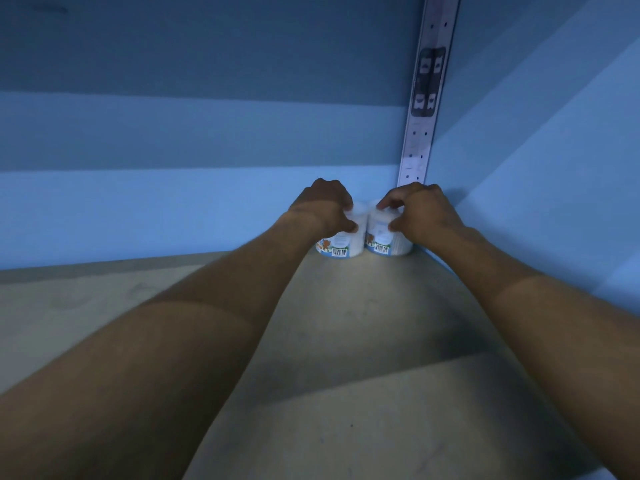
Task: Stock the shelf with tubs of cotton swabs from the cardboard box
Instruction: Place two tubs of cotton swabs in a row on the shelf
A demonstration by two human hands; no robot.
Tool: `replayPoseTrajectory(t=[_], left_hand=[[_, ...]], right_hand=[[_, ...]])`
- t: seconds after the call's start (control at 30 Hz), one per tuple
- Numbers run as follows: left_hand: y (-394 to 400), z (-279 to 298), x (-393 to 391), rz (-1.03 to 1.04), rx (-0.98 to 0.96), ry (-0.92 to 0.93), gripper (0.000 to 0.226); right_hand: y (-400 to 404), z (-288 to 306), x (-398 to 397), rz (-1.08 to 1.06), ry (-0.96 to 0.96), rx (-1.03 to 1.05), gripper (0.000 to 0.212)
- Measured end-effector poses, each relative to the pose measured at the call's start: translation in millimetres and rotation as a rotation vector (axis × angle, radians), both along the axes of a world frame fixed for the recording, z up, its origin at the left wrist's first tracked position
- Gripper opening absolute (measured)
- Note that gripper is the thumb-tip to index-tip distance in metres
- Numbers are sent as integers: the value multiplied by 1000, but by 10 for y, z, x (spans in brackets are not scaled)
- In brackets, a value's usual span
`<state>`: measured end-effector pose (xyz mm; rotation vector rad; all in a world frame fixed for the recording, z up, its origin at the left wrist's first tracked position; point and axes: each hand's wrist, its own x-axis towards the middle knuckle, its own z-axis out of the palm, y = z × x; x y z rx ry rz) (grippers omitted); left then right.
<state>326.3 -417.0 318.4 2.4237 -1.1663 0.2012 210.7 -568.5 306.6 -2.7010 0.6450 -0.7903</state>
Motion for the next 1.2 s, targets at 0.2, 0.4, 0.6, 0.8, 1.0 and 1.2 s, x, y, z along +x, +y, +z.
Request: replayPoseTrajectory(t=[0.2, 0.4, 0.6, 0.8, 1.0, 1.2], left_hand=[[64, 70, -56, -31, 115, 16, 64], [260, 168, -222, -32, 224, -28, 81], [717, 402, -600, -37, 251, -51, 64], [1482, 635, -1484, -60, 238, -33, 56], [1874, 672, -1656, -81, 261, -49, 73], [2309, 602, -1780, -94, 203, -108, 76]], right_hand=[[11, 97, -45, 47, 60, 79, 49], [119, 212, -265, 86, 103, 16, 54], [480, 365, -681, 143, 143, 22, 62], [1144, 518, -1484, 155, 183, 28, 70], [1478, 523, -1719, 230, 120, 35, 72], [1783, 592, -1928, 274, 102, 11, 74]])
